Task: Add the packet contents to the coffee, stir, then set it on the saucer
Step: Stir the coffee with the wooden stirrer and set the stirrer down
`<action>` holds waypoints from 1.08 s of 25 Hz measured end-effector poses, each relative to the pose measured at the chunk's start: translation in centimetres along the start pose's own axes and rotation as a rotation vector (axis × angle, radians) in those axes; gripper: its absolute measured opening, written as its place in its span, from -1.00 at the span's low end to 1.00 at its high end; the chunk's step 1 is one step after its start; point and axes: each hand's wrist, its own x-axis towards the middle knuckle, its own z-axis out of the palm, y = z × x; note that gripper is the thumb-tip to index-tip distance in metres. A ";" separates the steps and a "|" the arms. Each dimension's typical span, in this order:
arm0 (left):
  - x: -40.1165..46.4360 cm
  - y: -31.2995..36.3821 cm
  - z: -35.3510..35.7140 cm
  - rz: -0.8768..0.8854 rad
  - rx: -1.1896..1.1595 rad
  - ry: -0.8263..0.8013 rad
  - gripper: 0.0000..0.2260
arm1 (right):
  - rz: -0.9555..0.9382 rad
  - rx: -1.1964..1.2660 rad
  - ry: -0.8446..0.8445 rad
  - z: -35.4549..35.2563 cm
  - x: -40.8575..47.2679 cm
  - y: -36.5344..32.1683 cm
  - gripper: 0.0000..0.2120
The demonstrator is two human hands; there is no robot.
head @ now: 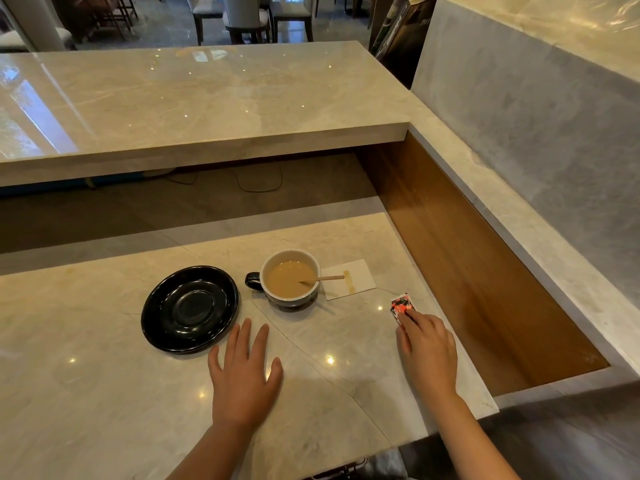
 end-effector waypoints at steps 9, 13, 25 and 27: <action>-0.1 -0.2 0.1 0.012 -0.021 0.001 -0.44 | -0.102 0.328 0.070 -3.1 2.9 -5.3 -0.66; -0.1 -0.3 0.2 0.026 -0.023 0.012 -0.47 | 0.060 0.560 -0.129 -3.7 5.5 -10.3 -0.66; 0.0 -0.4 0.6 0.006 0.001 0.018 -0.46 | 0.013 0.857 -0.129 -2.0 8.3 -13.8 -0.88; 0.0 -0.3 0.6 0.003 -0.004 0.015 -0.46 | -0.053 0.838 -0.130 -1.7 8.7 -14.0 -0.84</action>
